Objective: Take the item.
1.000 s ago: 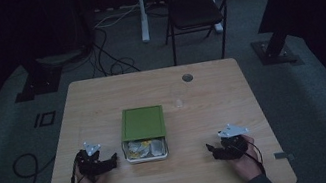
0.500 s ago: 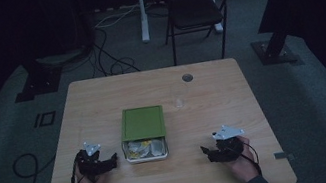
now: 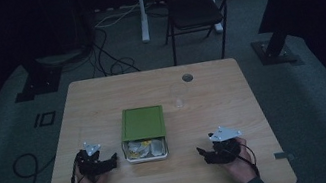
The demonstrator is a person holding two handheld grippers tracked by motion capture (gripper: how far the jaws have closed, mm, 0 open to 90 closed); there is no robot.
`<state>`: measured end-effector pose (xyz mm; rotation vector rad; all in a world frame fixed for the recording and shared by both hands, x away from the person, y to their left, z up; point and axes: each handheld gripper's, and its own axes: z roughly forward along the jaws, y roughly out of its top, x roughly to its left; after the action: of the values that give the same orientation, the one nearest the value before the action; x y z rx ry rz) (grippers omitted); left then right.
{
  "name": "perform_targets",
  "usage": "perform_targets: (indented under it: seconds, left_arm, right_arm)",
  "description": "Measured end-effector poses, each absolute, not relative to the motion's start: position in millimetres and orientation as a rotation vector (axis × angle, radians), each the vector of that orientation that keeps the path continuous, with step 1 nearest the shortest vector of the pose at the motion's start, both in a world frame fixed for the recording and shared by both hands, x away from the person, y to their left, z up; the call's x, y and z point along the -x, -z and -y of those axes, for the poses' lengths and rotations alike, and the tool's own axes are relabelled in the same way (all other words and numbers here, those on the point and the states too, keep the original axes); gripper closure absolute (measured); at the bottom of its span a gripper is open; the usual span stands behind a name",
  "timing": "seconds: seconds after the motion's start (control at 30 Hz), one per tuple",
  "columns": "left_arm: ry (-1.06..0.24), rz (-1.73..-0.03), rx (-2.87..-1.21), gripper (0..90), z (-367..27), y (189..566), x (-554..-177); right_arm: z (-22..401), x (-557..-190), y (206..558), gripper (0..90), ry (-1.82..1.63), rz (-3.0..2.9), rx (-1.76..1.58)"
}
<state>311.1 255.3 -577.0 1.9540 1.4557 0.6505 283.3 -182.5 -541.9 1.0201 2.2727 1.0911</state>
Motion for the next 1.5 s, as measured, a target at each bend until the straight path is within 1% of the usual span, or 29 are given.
perform_targets:
  seconds: [0.43,1.5]
  left_arm:
    - [-0.651,-1.456,-1.954,10.5,-255,577,-311]
    - [-0.651,-1.456,-1.954,10.5,-255,577,-311]
  right_arm:
    - [170,-283,534,30.0,-1.11,-2.288,-0.97]
    - [143,-282,513,34.8,-1.171,-2.329,-0.824]
